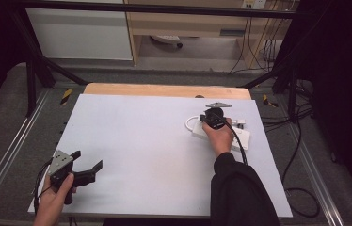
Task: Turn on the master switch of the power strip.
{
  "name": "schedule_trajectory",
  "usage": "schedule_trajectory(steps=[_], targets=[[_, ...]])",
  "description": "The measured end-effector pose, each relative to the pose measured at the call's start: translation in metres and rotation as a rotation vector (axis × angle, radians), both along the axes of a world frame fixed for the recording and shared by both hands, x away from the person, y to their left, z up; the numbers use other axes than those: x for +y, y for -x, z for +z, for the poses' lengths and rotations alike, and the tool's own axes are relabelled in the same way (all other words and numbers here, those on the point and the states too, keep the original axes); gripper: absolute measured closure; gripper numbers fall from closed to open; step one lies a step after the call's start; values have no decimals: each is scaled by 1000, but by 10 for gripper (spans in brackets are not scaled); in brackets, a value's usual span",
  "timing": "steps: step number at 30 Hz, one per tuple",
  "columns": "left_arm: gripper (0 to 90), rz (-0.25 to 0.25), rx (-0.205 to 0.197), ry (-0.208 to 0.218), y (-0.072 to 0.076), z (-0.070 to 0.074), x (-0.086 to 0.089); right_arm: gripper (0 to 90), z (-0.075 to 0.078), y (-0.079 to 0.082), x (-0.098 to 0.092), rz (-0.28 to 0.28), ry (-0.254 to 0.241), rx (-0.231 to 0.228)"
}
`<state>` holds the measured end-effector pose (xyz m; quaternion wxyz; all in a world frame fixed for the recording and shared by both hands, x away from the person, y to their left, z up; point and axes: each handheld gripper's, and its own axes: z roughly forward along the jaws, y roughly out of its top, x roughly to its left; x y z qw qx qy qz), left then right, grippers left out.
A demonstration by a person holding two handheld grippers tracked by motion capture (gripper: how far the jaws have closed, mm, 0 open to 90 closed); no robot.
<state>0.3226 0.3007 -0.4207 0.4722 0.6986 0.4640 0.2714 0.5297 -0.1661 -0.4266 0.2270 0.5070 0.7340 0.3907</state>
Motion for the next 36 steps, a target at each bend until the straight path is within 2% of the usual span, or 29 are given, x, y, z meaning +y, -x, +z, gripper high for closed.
schedule_trajectory(steps=[6, 12, 17, 21, 23, 26, 27, 32, 36], targets=[[67, 1, 1, -3, 0, 0, 0, 900, 4, 1, -2, -8, -31, 0], [67, 2, 1, -5, 0, 0, 1, 900, 5, 1, -2, -6, -42, 3], [67, 1, 3, -8, 0, 0, 1, 826, 7, 2, -2, -11, -67, 8], [67, 3, 3, -6, 0, 0, 1, 699, 8, 2, -1, -10, -101, 21], [67, 4, 4, -5, 0, 0, 1, 578, 10, 3, 0, -14, -108, 19], [67, 4, 4, -5, 0, 0, 1, 385, 11, 2, 0, -23, -135, 45], [67, 4, 4, -5, 0, 0, 1, 346, 11, 2, -1, -26, -138, 49], [65, 6, 8, -2, 0, -1, 1, 226, 13, 3, -3, -31, -139, 74], [64, 8, 11, -5, 0, -1, 1, 117, 17, 4, -5, -36, -139, 62]])
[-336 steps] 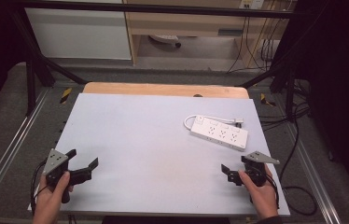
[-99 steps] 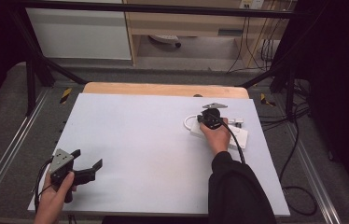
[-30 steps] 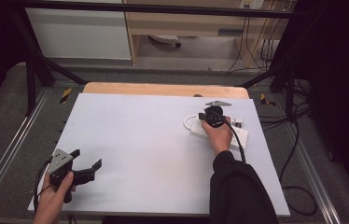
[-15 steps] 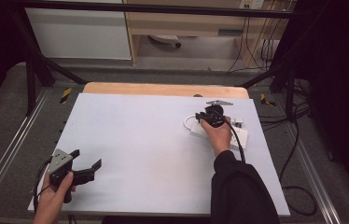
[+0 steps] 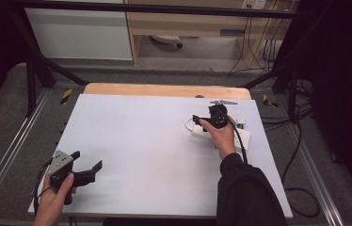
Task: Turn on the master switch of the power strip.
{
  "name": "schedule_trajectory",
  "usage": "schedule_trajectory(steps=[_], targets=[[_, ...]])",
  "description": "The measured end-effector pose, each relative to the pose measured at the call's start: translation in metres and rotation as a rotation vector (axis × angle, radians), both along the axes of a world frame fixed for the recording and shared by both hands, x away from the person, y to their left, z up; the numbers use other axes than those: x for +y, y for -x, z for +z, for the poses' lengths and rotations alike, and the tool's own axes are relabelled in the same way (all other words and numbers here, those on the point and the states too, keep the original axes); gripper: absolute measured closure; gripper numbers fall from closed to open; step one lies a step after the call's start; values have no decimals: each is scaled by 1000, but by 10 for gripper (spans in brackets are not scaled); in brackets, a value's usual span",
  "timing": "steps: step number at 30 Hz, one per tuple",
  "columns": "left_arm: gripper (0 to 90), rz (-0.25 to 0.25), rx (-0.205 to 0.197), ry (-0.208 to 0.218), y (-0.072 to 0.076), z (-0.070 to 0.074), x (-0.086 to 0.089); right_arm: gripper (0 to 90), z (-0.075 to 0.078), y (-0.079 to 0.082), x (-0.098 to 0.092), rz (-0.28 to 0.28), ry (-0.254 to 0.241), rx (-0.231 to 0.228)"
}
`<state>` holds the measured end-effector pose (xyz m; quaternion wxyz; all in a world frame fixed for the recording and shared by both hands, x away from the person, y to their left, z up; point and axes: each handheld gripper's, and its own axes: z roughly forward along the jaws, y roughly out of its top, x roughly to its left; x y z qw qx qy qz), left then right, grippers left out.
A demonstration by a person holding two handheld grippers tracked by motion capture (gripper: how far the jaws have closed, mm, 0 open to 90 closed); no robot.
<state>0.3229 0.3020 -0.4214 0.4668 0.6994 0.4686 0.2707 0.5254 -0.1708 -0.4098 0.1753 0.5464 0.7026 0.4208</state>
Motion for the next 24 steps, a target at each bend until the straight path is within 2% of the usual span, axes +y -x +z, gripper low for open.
schedule_trajectory(steps=[5, 10, 14, 24], targets=[[65, 2, 11, 0, 0, -1, 0, 68, 7, 5, -2, 8, 2, -25], [65, 6, 15, 5, 0, -1, -1, 65, 14, 11, -3, 21, 10, -36], [64, 11, 16, 7, 0, -1, 0, 67, 20, 16, -2, 53, 9, -52], [65, 18, 22, 8, 0, -1, 0, 68, 32, 26, -5, 73, -15, -81]])
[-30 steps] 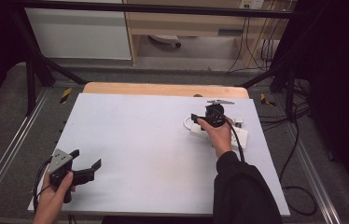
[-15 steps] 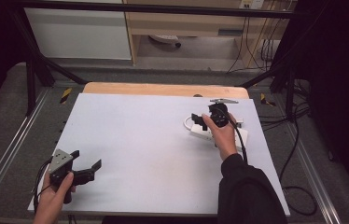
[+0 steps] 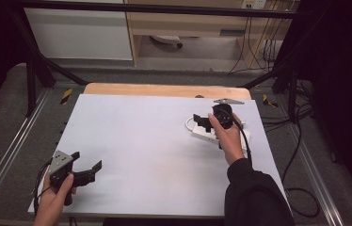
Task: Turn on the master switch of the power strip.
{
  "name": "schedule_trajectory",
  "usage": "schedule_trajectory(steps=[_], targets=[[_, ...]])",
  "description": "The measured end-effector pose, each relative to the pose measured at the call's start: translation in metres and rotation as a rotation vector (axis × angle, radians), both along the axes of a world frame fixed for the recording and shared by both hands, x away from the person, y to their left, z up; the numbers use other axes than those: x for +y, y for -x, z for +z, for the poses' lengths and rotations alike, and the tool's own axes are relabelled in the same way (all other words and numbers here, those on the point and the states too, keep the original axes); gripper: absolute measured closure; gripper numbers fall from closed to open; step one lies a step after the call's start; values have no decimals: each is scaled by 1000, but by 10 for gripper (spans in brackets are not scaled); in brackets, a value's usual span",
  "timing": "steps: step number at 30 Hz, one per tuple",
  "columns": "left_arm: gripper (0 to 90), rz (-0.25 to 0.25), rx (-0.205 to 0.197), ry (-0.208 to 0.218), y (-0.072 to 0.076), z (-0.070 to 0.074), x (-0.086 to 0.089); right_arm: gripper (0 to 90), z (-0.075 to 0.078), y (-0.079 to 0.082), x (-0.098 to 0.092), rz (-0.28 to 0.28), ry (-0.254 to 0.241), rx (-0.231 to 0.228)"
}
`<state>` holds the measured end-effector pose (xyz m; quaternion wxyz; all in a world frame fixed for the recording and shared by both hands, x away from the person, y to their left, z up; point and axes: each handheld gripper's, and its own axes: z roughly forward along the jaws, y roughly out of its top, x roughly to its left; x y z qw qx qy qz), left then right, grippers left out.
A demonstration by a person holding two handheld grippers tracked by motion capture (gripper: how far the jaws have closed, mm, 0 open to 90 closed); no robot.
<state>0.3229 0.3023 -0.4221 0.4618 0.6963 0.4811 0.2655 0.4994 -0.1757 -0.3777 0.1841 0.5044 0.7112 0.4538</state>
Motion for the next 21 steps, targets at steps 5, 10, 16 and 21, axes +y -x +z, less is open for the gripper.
schedule_trajectory(steps=[5, 10, 16, 21], targets=[[65, -3, -3, 7, 1, 1, 1, 68, 5, 4, -2, 3, -4, -8], [63, -12, 33, 9, 0, 1, 2, 79, 10, 8, -5, 6, -16, -24], [63, -15, 26, 14, 1, 2, 2, 70, 17, 15, -9, 14, -10, -37], [63, -21, 31, 19, 1, 3, 1, 57, 18, 24, -15, 9, -17, -45]])
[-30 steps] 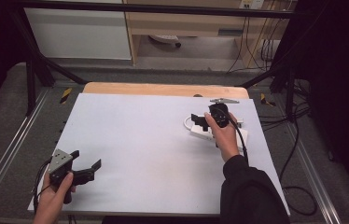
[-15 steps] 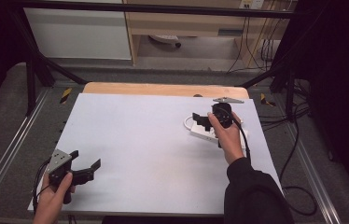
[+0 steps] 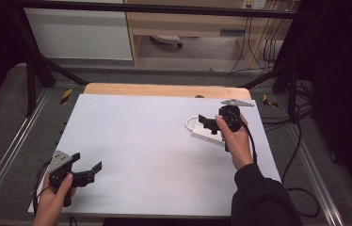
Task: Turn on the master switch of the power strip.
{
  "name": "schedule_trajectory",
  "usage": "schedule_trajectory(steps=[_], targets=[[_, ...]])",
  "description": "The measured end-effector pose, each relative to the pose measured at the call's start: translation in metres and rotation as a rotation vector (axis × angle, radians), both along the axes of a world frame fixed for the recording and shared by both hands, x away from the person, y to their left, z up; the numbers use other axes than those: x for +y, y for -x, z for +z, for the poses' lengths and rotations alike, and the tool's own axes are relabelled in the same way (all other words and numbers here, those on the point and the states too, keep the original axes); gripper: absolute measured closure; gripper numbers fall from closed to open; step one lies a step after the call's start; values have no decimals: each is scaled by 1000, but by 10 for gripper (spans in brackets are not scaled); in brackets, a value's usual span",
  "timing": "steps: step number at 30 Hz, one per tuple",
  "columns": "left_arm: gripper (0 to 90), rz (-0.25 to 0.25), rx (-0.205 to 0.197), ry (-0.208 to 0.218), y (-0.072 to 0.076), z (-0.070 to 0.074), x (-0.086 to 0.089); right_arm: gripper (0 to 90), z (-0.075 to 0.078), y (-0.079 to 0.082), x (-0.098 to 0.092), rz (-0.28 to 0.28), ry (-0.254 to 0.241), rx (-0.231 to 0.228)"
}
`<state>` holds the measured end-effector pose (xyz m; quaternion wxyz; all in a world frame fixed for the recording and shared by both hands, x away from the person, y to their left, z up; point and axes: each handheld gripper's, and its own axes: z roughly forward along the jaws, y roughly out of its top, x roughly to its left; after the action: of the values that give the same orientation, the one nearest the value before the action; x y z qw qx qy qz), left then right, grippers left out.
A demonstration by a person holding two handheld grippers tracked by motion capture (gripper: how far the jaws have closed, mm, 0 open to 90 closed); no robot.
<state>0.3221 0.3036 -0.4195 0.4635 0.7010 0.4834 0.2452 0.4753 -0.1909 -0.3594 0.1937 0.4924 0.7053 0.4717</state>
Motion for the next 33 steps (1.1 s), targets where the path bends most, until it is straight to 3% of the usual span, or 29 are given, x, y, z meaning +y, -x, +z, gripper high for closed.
schedule_trajectory(steps=[4, 13, 17, 22, 33], targets=[[63, 1, -2, 9, 0, 0, 0, 58, 0, 8, -7, -2, -3, -12], [63, 4, -8, 21, 1, 0, 0, 58, 5, 27, -25, 12, -74, -37], [63, 5, -11, 23, 0, 0, 0, 56, 7, 34, -31, 16, -82, -46], [63, 4, -8, 22, 1, 0, 0, 52, 6, 42, -39, 18, -43, -49], [63, 4, -11, 19, 1, 0, 0, 38, 9, 61, -57, 8, -47, -63]])
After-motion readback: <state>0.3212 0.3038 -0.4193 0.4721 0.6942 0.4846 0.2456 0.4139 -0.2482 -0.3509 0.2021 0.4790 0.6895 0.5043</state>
